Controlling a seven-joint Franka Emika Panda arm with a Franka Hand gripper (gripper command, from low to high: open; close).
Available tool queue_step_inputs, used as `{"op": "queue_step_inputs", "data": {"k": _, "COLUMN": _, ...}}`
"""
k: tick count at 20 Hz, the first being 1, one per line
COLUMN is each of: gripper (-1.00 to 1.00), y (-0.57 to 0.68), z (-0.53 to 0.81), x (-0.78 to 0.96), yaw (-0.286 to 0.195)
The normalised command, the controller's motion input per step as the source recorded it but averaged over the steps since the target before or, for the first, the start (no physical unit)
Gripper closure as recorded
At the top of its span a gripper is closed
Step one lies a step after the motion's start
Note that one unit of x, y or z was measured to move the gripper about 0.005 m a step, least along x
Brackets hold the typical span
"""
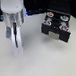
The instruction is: Open the kcup holder, insert the kcup into the holder, and close the kcup holder
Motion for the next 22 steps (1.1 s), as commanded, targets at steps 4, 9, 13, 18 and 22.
{"op": "queue_step_inputs", "data": {"k": 4, "gripper": 1.00, "y": 0.08, "z": 0.06, "x": -0.05, "yaw": 0.000}}
{"op": "queue_step_inputs", "data": {"k": 9, "gripper": 1.00, "y": 0.40, "z": 0.89, "x": 0.15, "yaw": 0.001}}
{"op": "queue_step_inputs", "data": {"k": 13, "gripper": 1.00, "y": 0.51, "z": 0.91, "x": 0.16, "yaw": 0.003}}
{"op": "queue_step_inputs", "data": {"k": 18, "gripper": 1.00, "y": 0.58, "z": 0.81, "x": 0.16, "yaw": 0.022}}
{"op": "queue_step_inputs", "data": {"k": 22, "gripper": 1.00, "y": 0.64, "z": 0.70, "x": 0.14, "yaw": 0.020}}
